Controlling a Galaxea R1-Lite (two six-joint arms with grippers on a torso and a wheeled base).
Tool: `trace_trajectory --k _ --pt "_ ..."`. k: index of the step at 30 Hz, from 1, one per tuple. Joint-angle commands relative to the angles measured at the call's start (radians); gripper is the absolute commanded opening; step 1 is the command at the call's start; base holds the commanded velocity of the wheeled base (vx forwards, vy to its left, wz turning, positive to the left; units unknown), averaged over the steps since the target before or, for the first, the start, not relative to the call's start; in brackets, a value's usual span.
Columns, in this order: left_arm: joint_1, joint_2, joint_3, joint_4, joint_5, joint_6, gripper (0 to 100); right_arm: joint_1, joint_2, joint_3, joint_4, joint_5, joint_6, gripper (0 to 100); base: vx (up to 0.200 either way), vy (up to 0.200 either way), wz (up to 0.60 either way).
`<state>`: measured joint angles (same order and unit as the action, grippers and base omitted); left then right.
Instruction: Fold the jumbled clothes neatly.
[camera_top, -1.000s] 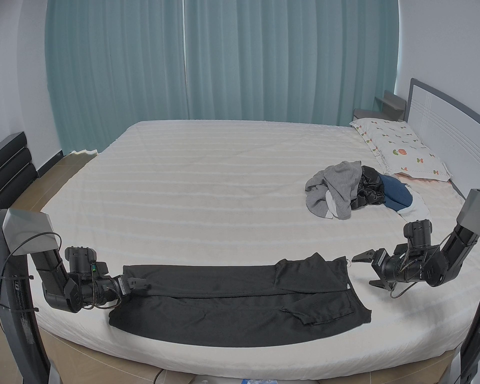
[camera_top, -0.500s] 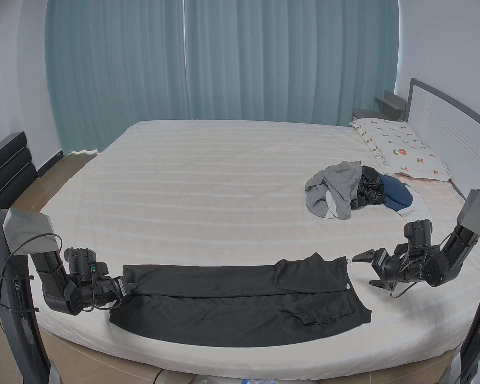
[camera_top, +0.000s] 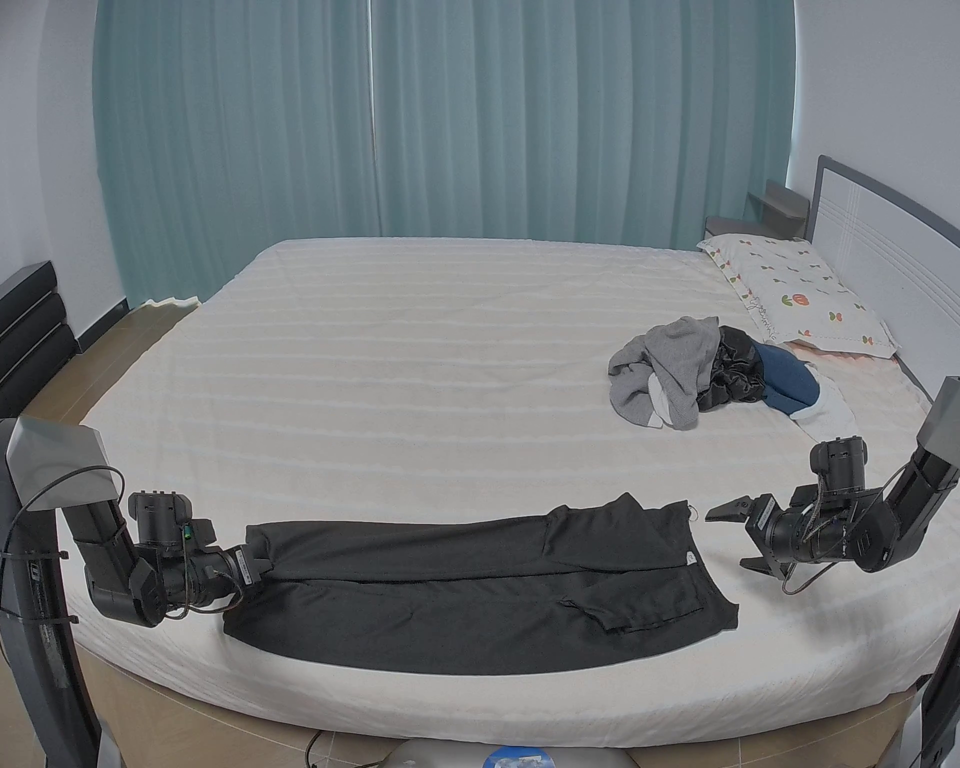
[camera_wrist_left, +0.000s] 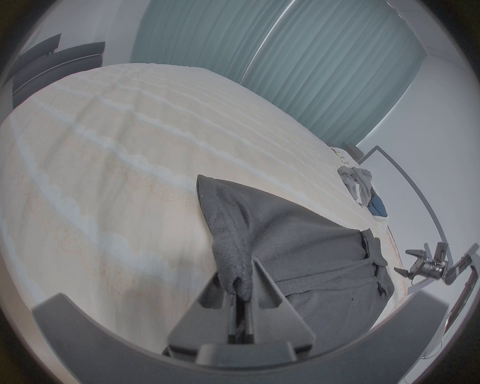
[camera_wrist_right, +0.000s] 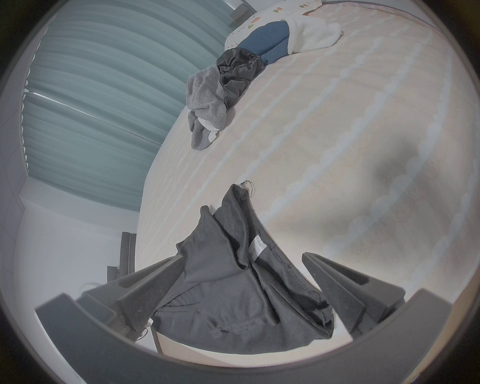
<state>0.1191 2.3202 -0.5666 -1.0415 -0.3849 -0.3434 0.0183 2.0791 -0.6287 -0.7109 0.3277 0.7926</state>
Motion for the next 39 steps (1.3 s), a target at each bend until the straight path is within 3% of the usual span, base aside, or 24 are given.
trace_trajectory --k 1,6,17,24,33,39 --pt "-0.016 0.001 -0.041 0.000 0.006 -0.062 0 0.002 -0.004 0.000 -0.001 0.001 0.001 100 0.000 0.000 0.00" --pt "-0.036 -0.013 -0.047 0.001 0.008 -0.126 0 0.000 -0.004 -0.002 -0.001 0.001 0.002 100 0.000 0.000 0.00" --pt "-0.081 -0.130 -0.009 0.020 0.014 -0.197 0 -0.001 -0.011 0.000 -0.001 0.001 0.020 100 0.000 -0.200 0.00" --pt "-0.138 -0.200 -0.032 0.098 0.067 -0.226 0 -0.003 -0.027 0.003 0.001 0.001 0.022 100 0.000 -0.200 0.00" --pt "-0.276 -0.297 -0.177 0.414 0.162 -0.233 0 -0.004 -0.040 0.009 0.001 0.001 0.022 100 0.000 -0.200 0.00" --pt "-0.369 -0.295 -0.317 0.560 0.198 -0.353 0 -0.004 -0.056 0.014 0.002 0.001 0.022 100 0.000 -0.200 0.00"
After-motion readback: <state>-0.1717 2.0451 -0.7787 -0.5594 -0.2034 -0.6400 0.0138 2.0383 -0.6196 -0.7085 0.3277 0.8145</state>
